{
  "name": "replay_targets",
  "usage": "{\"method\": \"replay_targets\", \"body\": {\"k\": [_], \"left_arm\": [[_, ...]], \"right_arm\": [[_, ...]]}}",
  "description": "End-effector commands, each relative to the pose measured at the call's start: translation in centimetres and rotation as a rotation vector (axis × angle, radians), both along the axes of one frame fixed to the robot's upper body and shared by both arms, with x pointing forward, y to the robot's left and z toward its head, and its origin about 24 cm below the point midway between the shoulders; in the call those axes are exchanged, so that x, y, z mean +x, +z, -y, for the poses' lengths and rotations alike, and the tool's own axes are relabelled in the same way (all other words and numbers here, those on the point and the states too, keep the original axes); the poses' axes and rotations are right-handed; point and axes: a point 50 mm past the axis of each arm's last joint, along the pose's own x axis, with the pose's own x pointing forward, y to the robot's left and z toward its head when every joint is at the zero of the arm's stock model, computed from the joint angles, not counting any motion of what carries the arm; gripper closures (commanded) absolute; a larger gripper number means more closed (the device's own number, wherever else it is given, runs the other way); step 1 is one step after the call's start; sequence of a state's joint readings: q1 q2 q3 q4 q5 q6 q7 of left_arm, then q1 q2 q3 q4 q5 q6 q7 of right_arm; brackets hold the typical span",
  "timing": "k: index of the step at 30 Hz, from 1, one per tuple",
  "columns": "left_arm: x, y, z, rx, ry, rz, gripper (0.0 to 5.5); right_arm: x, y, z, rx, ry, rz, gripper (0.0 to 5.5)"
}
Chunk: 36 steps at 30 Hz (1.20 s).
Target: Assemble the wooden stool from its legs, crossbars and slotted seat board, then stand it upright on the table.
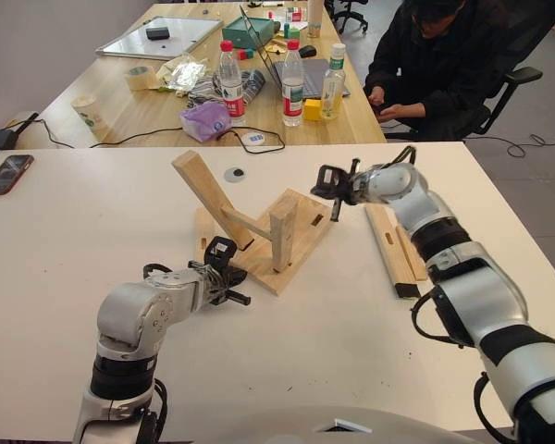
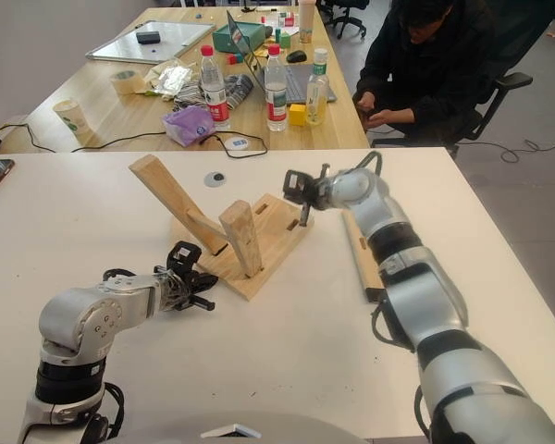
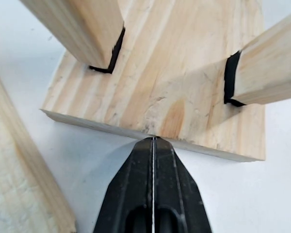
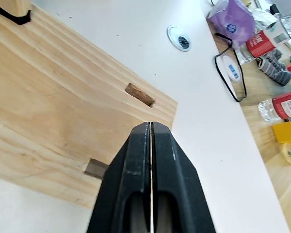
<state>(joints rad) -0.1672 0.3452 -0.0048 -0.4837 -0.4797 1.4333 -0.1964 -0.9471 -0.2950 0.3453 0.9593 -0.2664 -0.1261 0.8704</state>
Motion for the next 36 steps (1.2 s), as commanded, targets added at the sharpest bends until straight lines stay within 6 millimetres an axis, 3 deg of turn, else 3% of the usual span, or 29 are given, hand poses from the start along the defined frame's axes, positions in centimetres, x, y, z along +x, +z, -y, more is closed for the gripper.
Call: {"method": "replay_targets", "body": {"k": [1, 4, 8, 12, 17, 23, 28, 32, 36], "left_arm": [[0.4, 0.4, 0.5, -0.008, -0.009, 0.024, 5.50], [0.5, 0.5, 0.5, -0.007, -0.011, 0.030, 5.50], [0.7, 0.5, 0.7, -0.014, -0.014, 0.034, 5.50], [1.2, 0.6, 0.9, -0.026, 0.000, 0.050, 5.50], [2.2, -0.1, 1.5, -0.056, 0.012, 0.040, 5.50], [4.3, -2.6, 1.8, -0.051, 0.030, -0.006, 5.50], [7.5, -3.4, 1.8, -0.073, 0.073, 0.019, 5.50], [10.9, -2.9, 2.4, -0.131, 0.096, 0.061, 5.50], [12.4, -2.8, 1.6, -0.156, 0.137, 0.092, 5.50]], "right_arm": [[-0.8, -3.2, 0.7, -0.061, -0.029, -0.115, 5.47], [-1.4, -5.1, 2.5, -0.179, -0.059, -0.152, 5.47], [-1.5, -5.4, 4.0, -0.238, -0.074, -0.178, 5.47], [-3.6, -6.8, 4.8, -0.429, 0.158, -0.319, 5.47], [-5.4, -5.9, 5.3, -0.479, 0.337, -0.417, 5.47], [-6.9, -4.6, 4.5, -0.451, 0.401, -0.433, 5.47], [-9.4, -4.7, 3.8, -0.397, 0.446, -0.500, 5.47], [-11.8, -4.7, 1.7, -0.312, 0.517, -0.538, 5.47], [-12.4, -3.9, -0.6, -0.183, 0.503, -0.504, 5.47]]}}
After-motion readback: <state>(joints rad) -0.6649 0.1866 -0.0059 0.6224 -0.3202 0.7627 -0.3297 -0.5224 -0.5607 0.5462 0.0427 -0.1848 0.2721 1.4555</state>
